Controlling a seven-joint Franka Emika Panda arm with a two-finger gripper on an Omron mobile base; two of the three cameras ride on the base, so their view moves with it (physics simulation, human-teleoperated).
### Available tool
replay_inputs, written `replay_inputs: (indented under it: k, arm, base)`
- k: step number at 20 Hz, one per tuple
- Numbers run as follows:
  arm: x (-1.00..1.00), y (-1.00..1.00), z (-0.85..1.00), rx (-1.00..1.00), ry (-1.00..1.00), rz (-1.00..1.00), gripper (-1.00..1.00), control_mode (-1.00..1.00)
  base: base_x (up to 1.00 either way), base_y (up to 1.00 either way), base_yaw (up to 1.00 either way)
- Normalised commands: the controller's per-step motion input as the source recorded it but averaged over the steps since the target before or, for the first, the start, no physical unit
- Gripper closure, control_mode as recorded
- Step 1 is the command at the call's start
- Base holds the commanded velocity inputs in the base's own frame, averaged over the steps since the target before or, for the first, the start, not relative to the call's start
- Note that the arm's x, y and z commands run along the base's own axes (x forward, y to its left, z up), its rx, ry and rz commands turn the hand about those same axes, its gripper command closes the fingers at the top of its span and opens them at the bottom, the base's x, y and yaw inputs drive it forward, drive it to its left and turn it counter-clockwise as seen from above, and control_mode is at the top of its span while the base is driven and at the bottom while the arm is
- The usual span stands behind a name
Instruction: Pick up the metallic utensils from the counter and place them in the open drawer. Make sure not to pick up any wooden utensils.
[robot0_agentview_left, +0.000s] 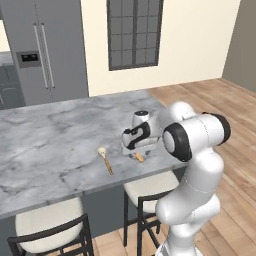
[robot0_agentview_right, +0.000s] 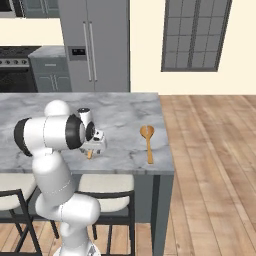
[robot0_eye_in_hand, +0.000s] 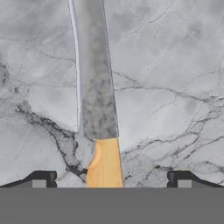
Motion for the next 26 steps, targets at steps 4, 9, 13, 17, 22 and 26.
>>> replay_inputs:
  k: [4,9,13,17,22,26]
  arm:
    - [-0.01,0.0,-0.25,0.0,0.0,-0.01,-1.0,-1.0]
    - [-0.09,0.0,-0.27,0.0,0.0,0.0,-1.0,-1.0]
    - [-0.06,0.0,-0.25,-0.01,0.0,0.0,-1.0,-1.0]
    - [0.0,0.0,-0.1,0.0,0.0,0.0,1.0,-1.0]
    - [-0.04,0.0,-0.02,0.0,-0.11,0.0,1.0,-1.0]
    - [0.0,0.0,0.0,0.0,-0.01,0.0,1.0,-1.0]
  base:
    - [0.0,0.0,0.0]
    - [0.0,0.0,0.0]
    - [0.0,0.0,0.0]
    - [0.0,0.0,0.0]
    - [0.0,0.0,0.0]
    - [0.0,0.0,0.0]
